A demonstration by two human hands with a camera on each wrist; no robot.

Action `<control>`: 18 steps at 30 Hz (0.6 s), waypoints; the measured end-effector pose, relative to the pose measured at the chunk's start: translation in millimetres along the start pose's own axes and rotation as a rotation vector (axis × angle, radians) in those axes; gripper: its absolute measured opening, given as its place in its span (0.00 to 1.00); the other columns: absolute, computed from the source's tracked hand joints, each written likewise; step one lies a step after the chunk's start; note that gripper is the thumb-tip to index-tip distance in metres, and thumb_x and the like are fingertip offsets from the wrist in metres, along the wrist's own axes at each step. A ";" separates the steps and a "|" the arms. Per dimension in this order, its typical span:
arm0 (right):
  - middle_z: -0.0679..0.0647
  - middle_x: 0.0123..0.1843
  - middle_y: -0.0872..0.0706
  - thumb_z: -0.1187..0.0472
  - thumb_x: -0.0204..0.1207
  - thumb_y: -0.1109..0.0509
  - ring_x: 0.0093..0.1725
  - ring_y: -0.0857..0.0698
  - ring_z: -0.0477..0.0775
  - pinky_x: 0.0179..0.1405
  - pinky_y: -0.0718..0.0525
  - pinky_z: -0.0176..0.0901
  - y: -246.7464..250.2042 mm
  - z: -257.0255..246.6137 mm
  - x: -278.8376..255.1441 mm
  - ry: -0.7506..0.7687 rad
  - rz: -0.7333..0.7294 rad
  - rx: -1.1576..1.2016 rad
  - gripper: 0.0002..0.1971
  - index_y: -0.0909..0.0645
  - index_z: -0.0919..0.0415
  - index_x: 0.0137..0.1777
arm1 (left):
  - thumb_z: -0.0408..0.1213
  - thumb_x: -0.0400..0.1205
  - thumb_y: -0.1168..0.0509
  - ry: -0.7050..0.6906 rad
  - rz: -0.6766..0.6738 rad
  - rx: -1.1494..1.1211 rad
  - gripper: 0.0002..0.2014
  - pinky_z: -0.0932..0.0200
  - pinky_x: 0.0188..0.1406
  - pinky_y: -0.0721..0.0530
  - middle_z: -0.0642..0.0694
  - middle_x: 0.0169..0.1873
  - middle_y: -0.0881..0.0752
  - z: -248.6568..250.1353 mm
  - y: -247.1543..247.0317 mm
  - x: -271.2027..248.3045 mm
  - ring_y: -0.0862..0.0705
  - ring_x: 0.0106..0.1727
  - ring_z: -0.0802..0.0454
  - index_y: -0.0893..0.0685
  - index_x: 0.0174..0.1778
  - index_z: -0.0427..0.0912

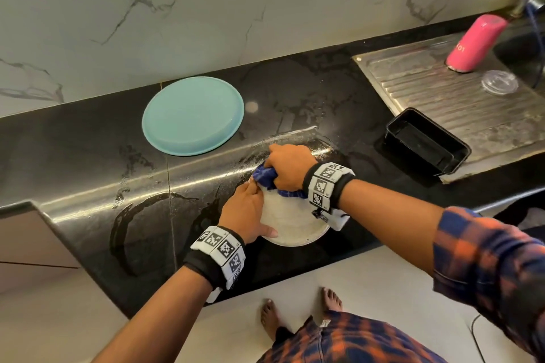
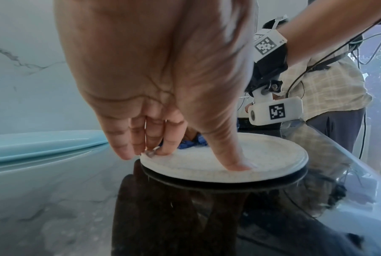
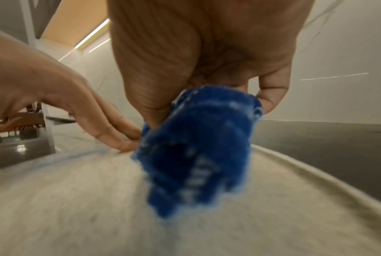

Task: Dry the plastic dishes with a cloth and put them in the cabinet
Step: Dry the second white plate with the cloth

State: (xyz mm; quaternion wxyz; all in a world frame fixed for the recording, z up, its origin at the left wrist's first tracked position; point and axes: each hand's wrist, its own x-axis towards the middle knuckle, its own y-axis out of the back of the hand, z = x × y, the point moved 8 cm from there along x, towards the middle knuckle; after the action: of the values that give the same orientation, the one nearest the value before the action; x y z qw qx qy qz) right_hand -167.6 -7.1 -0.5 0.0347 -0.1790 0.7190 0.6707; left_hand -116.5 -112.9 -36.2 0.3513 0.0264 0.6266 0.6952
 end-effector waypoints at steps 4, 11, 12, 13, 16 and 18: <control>0.49 0.46 0.26 0.48 0.73 0.28 0.44 0.19 0.57 0.38 0.25 0.49 4.8 15.1 -9.5 -0.036 -0.016 -0.032 0.09 0.18 0.51 0.48 | 0.65 0.69 0.25 0.024 -0.011 0.019 0.60 0.49 0.82 0.36 0.43 0.87 0.49 -1.4 -1.0 -2.5 0.45 0.85 0.44 0.47 0.87 0.37; 0.55 0.52 0.18 0.47 0.72 0.29 0.49 0.13 0.61 0.39 0.25 0.46 -9.9 59.5 -96.1 -0.280 -0.106 -0.027 0.14 0.19 0.56 0.52 | 0.64 0.69 0.24 0.025 -0.009 0.035 0.59 0.48 0.83 0.37 0.42 0.87 0.51 1.8 -0.6 -4.0 0.46 0.86 0.44 0.47 0.86 0.36; 0.55 0.54 0.17 0.47 0.73 0.30 0.50 0.13 0.60 0.39 0.25 0.46 -17.0 50.6 -109.7 -0.274 -0.123 -0.038 0.15 0.18 0.56 0.52 | 0.64 0.68 0.23 0.024 -0.007 0.038 0.60 0.48 0.83 0.36 0.42 0.87 0.50 2.6 -0.2 -2.9 0.45 0.85 0.44 0.46 0.86 0.35; 0.55 0.56 0.17 0.47 0.74 0.31 0.51 0.13 0.60 0.39 0.25 0.46 -24.3 38.0 -119.9 -0.257 -0.140 -0.038 0.15 0.17 0.56 0.54 | 0.64 0.67 0.23 0.024 -0.004 0.039 0.60 0.48 0.83 0.36 0.42 0.87 0.50 3.5 0.2 -2.3 0.44 0.85 0.44 0.46 0.86 0.35; 0.56 0.59 0.18 0.48 0.76 0.32 0.53 0.14 0.62 0.41 0.25 0.47 -37.6 -2.7 -127.6 -0.197 -0.175 0.053 0.16 0.16 0.57 0.57 | 0.64 0.67 0.23 0.017 -0.009 0.038 0.61 0.49 0.83 0.37 0.40 0.87 0.50 4.4 -0.6 -2.5 0.45 0.85 0.44 0.47 0.86 0.33; 0.56 0.57 0.17 0.48 0.75 0.30 0.51 0.14 0.62 0.40 0.26 0.46 -36.3 -18.2 -119.0 -0.151 -0.159 0.100 0.16 0.16 0.58 0.54 | 0.64 0.68 0.24 0.019 -0.011 0.039 0.61 0.50 0.83 0.37 0.40 0.87 0.51 3.9 -1.1 -4.1 0.46 0.86 0.44 0.47 0.86 0.33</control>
State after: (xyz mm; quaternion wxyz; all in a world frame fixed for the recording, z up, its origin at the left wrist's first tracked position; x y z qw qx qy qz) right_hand -42.1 -1.0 1.2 0.1507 -0.1821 0.7306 0.6406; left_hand -111.0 -111.8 -34.6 0.3488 0.0232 0.6435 0.6810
